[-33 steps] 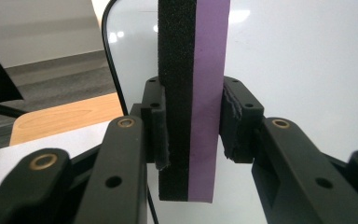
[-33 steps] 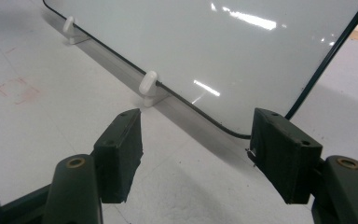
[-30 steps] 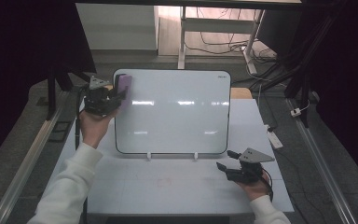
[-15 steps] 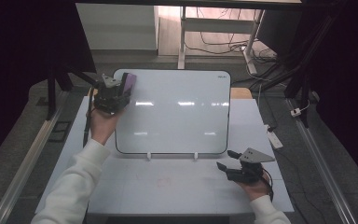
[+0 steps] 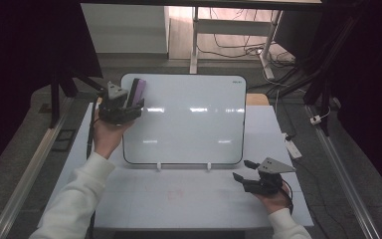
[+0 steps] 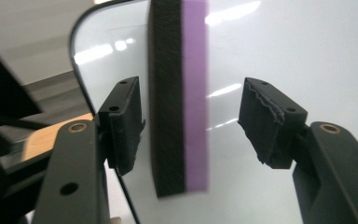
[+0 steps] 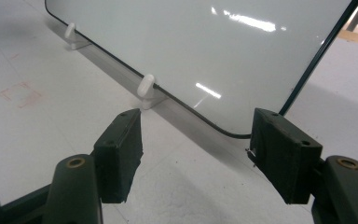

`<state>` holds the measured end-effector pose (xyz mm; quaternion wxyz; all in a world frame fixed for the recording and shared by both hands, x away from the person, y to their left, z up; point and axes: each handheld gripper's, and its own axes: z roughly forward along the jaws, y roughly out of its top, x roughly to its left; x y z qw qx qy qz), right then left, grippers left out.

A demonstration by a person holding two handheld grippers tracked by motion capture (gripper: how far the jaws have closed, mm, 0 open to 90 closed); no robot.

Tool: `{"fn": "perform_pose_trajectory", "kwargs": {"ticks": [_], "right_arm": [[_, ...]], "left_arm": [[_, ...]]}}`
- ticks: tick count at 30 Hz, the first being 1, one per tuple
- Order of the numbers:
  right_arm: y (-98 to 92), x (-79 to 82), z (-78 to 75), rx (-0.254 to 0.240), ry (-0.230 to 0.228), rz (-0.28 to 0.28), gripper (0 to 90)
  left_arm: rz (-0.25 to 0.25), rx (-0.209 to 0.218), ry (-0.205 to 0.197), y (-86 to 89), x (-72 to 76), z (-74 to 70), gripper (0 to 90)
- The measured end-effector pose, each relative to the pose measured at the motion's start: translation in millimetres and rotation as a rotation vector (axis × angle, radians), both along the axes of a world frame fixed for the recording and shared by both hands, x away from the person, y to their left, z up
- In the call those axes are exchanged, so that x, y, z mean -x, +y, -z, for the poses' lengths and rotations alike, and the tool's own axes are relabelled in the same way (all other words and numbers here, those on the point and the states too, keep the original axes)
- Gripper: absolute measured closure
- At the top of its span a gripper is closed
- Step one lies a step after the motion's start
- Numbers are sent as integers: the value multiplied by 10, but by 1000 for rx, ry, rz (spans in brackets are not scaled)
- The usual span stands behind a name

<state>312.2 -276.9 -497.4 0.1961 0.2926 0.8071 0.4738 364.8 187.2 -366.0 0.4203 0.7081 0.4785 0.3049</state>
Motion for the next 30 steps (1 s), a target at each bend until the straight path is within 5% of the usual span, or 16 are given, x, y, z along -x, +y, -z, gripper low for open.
{"fn": "perform_pose_trajectory", "kwargs": {"ticks": [7, 16, 25, 30], "right_arm": [[-36, -29, 7, -3, 28, -14, 335], [-44, -43, 18, -5, 41, -24, 334], [-66, -47, 19, -2, 44, -22, 335], [-80, -48, 17, 0, 36, -18, 335]], "left_arm": [[134, 46, 39, 145, 356, 258, 348], [236, 90, 97, 317, 784, 704, 341], [281, 64, 200, 351, 1034, 1165, 337], [279, 61, 234, 393, 1086, 1275, 333]]}}
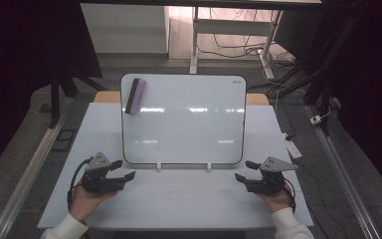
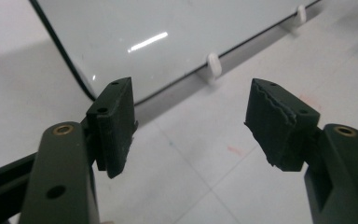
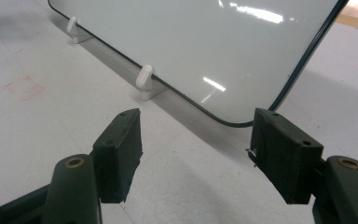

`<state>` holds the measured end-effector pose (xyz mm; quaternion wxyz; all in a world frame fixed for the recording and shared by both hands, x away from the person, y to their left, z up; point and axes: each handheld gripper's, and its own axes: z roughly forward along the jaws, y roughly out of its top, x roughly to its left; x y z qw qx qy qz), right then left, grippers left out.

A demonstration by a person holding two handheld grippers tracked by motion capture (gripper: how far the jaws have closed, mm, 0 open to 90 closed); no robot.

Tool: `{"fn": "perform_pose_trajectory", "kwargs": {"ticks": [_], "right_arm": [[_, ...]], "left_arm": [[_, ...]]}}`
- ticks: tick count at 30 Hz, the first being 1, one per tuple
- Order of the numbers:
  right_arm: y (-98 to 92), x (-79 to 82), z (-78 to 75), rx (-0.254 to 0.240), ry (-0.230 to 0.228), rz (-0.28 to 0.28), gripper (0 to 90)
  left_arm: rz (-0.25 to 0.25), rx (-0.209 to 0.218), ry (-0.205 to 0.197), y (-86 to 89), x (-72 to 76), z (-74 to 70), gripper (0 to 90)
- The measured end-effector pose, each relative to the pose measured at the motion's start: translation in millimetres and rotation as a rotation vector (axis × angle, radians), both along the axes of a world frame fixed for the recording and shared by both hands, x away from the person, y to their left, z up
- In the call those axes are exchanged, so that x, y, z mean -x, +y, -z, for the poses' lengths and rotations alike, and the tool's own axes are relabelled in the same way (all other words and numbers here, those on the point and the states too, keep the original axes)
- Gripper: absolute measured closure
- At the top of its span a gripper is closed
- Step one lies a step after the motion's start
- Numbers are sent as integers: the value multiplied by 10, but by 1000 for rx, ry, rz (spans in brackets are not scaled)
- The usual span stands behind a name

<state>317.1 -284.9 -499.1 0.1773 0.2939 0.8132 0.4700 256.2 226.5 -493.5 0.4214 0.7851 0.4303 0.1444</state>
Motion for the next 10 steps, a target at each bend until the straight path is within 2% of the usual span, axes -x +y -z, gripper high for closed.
{"fn": "perform_pose_trajectory", "kwargs": {"ticks": [10], "right_arm": [[-3, 19, -20, -3, -25, -6, 336]], "left_arm": [[-4, 8, 15, 26, 4, 45, 311]]}}
